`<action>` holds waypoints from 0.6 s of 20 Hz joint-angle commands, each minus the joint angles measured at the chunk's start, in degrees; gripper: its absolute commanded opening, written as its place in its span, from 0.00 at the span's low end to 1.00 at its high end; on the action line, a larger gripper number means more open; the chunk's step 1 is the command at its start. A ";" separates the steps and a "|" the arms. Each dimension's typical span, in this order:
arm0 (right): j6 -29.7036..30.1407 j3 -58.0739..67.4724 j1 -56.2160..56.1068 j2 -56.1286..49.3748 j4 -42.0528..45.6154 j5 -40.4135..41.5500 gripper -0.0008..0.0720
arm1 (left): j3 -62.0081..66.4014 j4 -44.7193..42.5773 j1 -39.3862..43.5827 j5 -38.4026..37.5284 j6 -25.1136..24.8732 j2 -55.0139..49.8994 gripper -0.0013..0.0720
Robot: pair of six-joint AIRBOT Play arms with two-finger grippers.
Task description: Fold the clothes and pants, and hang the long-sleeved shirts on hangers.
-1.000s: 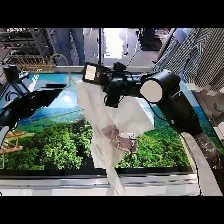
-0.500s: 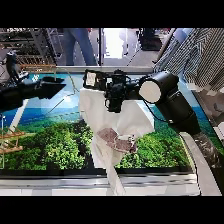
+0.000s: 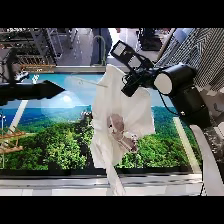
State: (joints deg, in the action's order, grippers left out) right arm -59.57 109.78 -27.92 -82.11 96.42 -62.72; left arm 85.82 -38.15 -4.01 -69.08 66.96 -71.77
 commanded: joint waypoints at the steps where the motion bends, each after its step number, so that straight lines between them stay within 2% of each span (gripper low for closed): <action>1: -3.45 0.22 0.90 2.40 2.95 1.14 0.04 | -3.85 -7.30 13.07 13.03 12.02 0.44 0.97; 3: -3.80 0.22 0.90 4.24 2.91 1.01 0.04 | -7.41 -6.45 20.09 27.36 13.20 -1.01 0.99; 8: -4.52 0.22 0.85 5.57 2.25 0.35 0.04 | -7.89 -5.11 31.91 47.93 13.22 -8.39 0.99; 10: -5.60 0.22 0.85 5.57 2.25 -0.81 0.04 | -7.89 0.79 33.62 54.60 13.20 -10.56 1.00; 12: -5.55 0.22 0.85 5.57 2.45 -1.84 0.04 | -7.89 4.83 33.88 55.98 13.18 -11.45 1.00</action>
State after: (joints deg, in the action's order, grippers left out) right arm -64.49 109.93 -27.09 -76.75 98.72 -63.16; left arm 78.13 -38.74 27.46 -21.65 79.72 -81.10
